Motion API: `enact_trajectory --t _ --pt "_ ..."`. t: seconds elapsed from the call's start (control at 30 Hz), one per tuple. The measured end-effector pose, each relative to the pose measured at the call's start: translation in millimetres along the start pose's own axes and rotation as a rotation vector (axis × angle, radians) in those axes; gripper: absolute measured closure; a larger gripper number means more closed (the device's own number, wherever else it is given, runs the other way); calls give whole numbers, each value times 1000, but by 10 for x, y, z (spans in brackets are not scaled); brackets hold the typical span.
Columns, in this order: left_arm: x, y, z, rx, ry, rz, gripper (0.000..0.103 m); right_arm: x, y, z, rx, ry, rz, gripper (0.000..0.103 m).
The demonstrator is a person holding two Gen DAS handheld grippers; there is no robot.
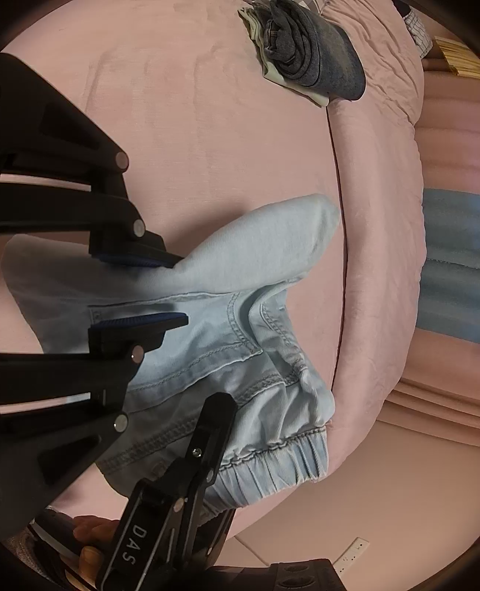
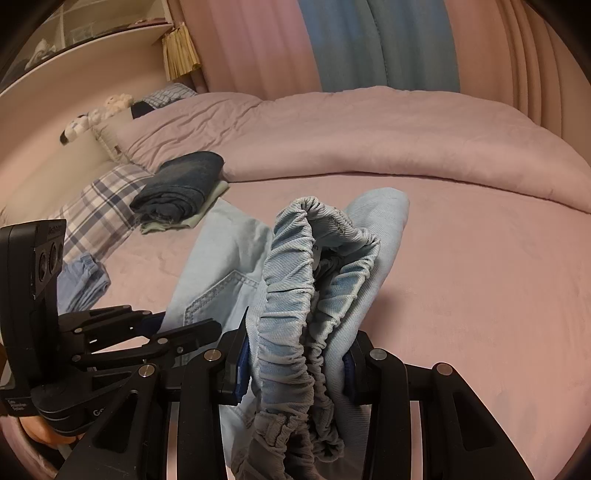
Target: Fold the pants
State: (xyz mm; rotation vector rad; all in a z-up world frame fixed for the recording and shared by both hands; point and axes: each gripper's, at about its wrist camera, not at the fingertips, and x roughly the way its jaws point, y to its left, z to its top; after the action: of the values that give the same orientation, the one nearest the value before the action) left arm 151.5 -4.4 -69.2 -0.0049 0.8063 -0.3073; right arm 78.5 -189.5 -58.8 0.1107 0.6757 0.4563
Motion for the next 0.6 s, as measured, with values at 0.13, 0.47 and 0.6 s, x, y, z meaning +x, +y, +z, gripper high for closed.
enact_trajectory --t 0.13,0.47,0.6 --pt "19 -18 18 4 -1 2 83 2 -3 1 0 -1 0 62" --pt "49 -38 29 6 7 5 83 18 -11 10 1 1 -1 62" --pt "57 -46 34 8 8 7 83 67 -51 62 5 3 0 62"
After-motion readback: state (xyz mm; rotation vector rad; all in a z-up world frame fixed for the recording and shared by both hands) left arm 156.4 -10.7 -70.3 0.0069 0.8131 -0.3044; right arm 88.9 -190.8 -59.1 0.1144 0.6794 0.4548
